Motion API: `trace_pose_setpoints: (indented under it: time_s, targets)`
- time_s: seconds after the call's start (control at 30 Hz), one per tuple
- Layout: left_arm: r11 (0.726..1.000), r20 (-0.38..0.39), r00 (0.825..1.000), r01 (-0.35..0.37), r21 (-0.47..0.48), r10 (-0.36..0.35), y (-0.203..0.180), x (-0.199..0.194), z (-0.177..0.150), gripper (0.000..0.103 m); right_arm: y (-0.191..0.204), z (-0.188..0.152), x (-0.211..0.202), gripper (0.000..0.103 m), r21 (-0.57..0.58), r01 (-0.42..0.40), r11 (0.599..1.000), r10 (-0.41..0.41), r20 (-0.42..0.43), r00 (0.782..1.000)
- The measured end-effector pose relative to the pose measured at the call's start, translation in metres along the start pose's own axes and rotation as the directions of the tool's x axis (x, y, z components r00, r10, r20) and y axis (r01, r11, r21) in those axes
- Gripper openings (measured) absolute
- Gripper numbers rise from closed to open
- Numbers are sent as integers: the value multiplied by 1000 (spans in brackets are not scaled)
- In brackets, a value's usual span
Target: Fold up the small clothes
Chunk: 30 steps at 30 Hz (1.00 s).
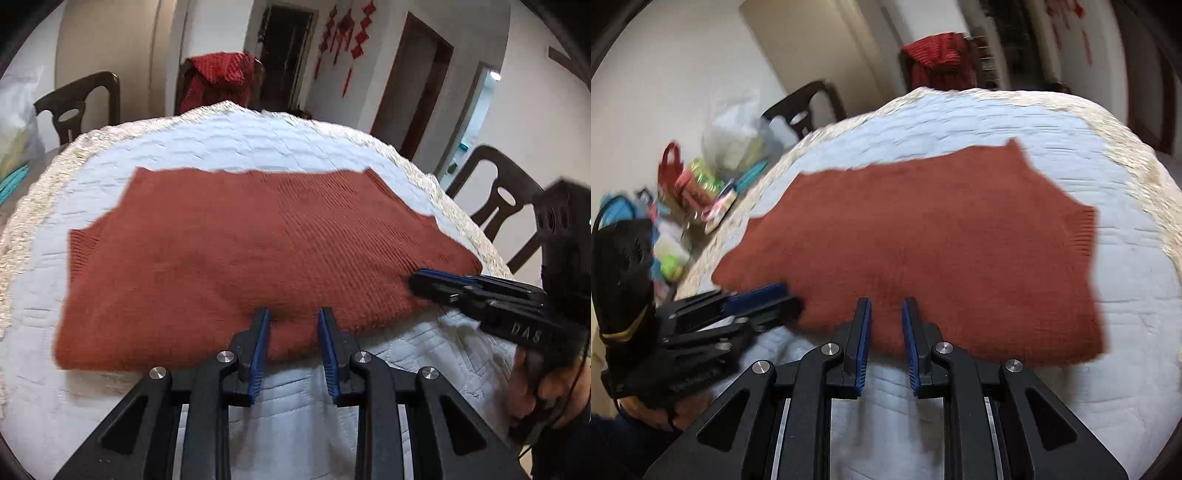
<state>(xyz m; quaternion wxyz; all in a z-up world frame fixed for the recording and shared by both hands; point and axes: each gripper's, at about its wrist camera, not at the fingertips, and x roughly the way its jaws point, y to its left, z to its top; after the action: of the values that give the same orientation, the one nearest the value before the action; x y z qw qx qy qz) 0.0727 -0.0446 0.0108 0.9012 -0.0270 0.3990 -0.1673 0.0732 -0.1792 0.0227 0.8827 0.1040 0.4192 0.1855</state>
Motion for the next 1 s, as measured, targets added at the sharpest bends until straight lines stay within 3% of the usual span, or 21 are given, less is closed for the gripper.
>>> trace_pose_setpoints:
  time_s: [0.13,0.23,0.27,0.33,0.57,0.73,1.0]
  targets:
    - [996,53,997,-50,-71,54,30,-22,-1,29,-27,-5,-18,18,61,38,997,-40,25,999]
    - [981,54,988,-134,-137,143,59,-23,-3,29,-45,-11,-31,18,120,55,991,-62,51,997]
    - [975,33,988,-144,-169,151,70,-19,-6,29,-50,-13,-34,18,131,65,989,-73,55,996]
    - [969,21,995,-92,-230,99,86,-16,-13,29,-60,-17,-37,15,165,44,985,-55,66,996]
    - [970,86,989,-95,-224,117,87,-34,-13,29,-59,-15,-47,15,173,31,984,-47,88,995]
    - [963,32,991,-118,-241,129,98,-21,-17,29,-71,-18,-41,12,211,63,975,-80,71,994]
    - [970,63,987,-132,-204,148,90,-40,-14,29,-63,-15,-47,10,192,90,977,-106,76,992]
